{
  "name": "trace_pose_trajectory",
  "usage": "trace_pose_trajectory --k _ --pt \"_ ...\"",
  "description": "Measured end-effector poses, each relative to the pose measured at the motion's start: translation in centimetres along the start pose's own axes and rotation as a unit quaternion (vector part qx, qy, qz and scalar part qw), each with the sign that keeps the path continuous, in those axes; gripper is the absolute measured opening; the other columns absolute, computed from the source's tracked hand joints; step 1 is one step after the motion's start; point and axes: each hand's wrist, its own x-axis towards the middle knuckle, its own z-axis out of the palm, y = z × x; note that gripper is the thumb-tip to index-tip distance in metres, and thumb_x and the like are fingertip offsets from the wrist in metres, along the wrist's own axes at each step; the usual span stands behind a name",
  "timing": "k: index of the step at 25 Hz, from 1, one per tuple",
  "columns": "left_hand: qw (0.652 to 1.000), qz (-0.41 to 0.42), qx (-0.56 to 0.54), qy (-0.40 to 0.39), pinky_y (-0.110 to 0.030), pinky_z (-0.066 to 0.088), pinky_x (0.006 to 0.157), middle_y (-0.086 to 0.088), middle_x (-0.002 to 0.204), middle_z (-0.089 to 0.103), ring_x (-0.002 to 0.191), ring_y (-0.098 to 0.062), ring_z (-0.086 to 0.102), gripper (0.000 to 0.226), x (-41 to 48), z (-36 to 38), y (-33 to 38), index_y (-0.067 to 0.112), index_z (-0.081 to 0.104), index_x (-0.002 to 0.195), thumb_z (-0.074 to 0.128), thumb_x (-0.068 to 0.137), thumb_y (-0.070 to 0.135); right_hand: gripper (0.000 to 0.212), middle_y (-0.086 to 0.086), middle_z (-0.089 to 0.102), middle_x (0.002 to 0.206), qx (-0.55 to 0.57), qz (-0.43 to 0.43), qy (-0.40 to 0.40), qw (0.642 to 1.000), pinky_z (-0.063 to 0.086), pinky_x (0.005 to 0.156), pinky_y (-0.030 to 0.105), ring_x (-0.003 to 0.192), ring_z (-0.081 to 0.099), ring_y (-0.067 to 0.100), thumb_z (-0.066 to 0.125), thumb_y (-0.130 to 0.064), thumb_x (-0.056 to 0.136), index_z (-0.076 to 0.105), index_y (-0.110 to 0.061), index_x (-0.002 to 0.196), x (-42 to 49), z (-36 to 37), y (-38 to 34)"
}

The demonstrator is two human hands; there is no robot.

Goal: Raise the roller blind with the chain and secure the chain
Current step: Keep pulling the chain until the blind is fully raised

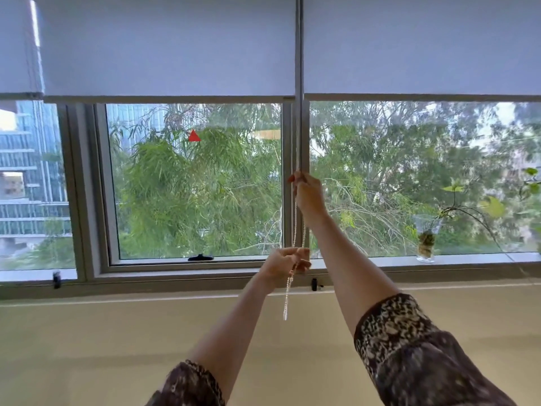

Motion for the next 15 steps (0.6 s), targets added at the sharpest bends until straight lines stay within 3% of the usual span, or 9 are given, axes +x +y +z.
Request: trace_pose_trajectory --k 2,3,5,7,9,10,12,15 --pt "0.999 -0.021 0.024 0.021 -0.035 0.047 0.087 -0.009 0.107 0.072 0.101 -0.021 0.066 0.034 0.5 -1.7 0.7 0.010 0.062 0.117 0.043 0.099 0.032 0.032 -0.002 0.045 0.060 0.004 -0.003 -0.010 1.000 0.025 0.048 0.024 0.051 0.035 0.007 0.041 -0.015 0.100 0.061 -0.020 0.076 -0.6 0.1 0.5" --pt "0.999 -0.020 0.015 0.044 -0.038 0.043 0.091 -0.011 0.114 0.069 0.108 -0.024 0.063 0.041 0.8 -2.3 1.5 0.007 0.060 0.120 0.038 0.100 0.036 0.032 -0.003 0.045 0.058 0.000 -0.005 -0.011 1.000 0.026 0.048 0.024 0.050 0.035 0.007 0.041 -0.015 0.100 0.061 -0.020 0.076 -1.0 0.1 0.8" --pt "0.997 0.009 -0.021 0.078 -0.041 0.040 0.094 -0.012 0.119 0.067 0.110 -0.024 0.060 0.051 1.3 -2.9 3.5 0.004 0.058 0.122 0.028 0.102 0.040 0.032 -0.004 0.047 0.057 -0.012 -0.010 -0.011 1.000 0.030 0.051 0.023 0.050 0.038 0.007 0.041 -0.015 0.100 0.061 -0.019 0.076 -1.8 0.1 1.6" --pt "0.993 0.050 -0.047 0.094 -0.042 0.042 0.094 -0.016 0.120 0.065 0.106 -0.024 0.059 0.057 1.8 -3.2 5.8 0.003 0.057 0.122 0.021 0.102 0.042 0.031 -0.002 0.054 0.063 -0.012 -0.002 -0.015 1.000 0.045 0.061 0.028 0.058 0.050 0.012 0.041 -0.012 0.099 0.061 -0.017 0.076 -2.4 0.1 2.2" --pt "0.986 0.084 -0.086 0.114 -0.037 0.048 0.080 -0.020 0.120 0.064 0.104 -0.026 0.061 0.058 2.7 -3.0 8.2 0.001 0.058 0.120 0.022 0.102 0.042 0.029 0.006 0.065 0.078 -0.006 0.013 -0.028 1.000 0.052 0.079 0.041 0.077 0.062 0.021 0.041 -0.009 0.098 0.065 -0.011 0.081 -2.8 0.3 2.7" --pt "0.983 0.089 -0.103 0.122 -0.032 0.048 0.073 -0.021 0.120 0.064 0.104 -0.029 0.062 0.057 3.2 -2.8 9.5 0.000 0.059 0.120 0.025 0.102 0.042 0.028 0.010 0.067 0.082 -0.005 0.014 -0.031 0.999 0.052 0.079 0.043 0.080 0.062 0.024 0.042 -0.007 0.098 0.067 -0.007 0.085 -3.0 0.4 3.0" --pt "0.983 0.086 -0.107 0.126 -0.029 0.046 0.067 -0.021 0.115 0.067 0.102 -0.032 0.065 0.054 3.9 -2.0 12.0 0.000 0.059 0.119 0.029 0.101 0.041 0.028 0.011 0.062 0.074 -0.014 0.017 -0.024 0.999 0.043 0.062 0.032 0.067 0.053 0.019 0.043 -0.009 0.098 0.068 -0.005 0.085 -4.0 0.5 3.9" --pt "0.984 0.103 -0.097 0.111 -0.031 0.048 0.065 -0.004 0.090 0.071 0.077 -0.017 0.066 0.042 4.8 -1.1 14.5 0.003 0.059 0.117 0.036 0.101 0.034 0.031 -0.009 0.046 0.049 -0.032 0.018 -0.016 0.999 0.024 0.043 0.021 0.042 0.034 0.003 0.044 -0.015 0.098 0.064 -0.016 0.075 -6.2 -0.1 5.9"
